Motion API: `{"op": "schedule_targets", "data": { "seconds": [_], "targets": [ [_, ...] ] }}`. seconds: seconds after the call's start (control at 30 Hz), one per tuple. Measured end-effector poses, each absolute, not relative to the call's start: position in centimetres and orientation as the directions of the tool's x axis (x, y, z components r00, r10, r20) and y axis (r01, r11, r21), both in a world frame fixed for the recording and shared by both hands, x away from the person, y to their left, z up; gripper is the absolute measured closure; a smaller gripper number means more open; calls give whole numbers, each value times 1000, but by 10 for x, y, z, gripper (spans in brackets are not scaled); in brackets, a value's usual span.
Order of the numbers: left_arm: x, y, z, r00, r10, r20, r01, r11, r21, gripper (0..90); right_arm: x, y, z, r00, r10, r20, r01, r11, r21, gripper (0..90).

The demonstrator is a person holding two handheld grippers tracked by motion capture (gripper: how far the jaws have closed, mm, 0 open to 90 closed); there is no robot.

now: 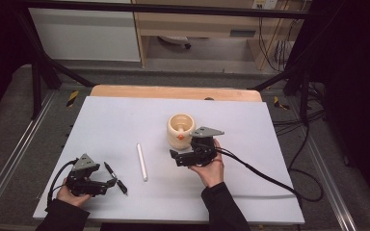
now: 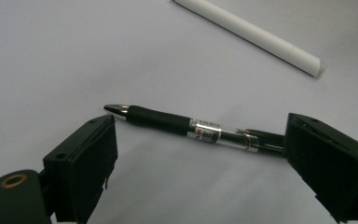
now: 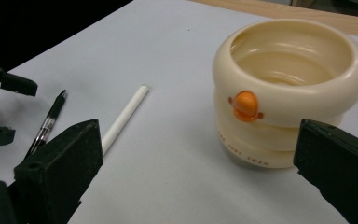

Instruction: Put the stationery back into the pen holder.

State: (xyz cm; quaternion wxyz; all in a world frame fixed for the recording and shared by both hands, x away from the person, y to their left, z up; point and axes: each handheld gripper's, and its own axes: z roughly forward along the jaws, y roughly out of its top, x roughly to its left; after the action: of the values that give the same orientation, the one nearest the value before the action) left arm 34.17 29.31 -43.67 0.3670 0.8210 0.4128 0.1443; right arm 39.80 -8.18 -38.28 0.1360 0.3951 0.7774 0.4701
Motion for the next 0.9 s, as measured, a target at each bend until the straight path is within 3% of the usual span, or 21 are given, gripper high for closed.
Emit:
{"op": "schedule_targets", "data": {
  "seconds": [0.33, 0.9],
  "targets": [
    [341, 294, -436, 618, 783, -64, 569, -390, 724, 100, 391, -48, -401, -687, 712, 143, 491, 310, 814, 83],
    [342, 293, -436, 621, 781, -67, 570, -391, 723, 100, 403, 13, -417, -705, 692, 151, 524, 365, 770, 316]
  ]
}}
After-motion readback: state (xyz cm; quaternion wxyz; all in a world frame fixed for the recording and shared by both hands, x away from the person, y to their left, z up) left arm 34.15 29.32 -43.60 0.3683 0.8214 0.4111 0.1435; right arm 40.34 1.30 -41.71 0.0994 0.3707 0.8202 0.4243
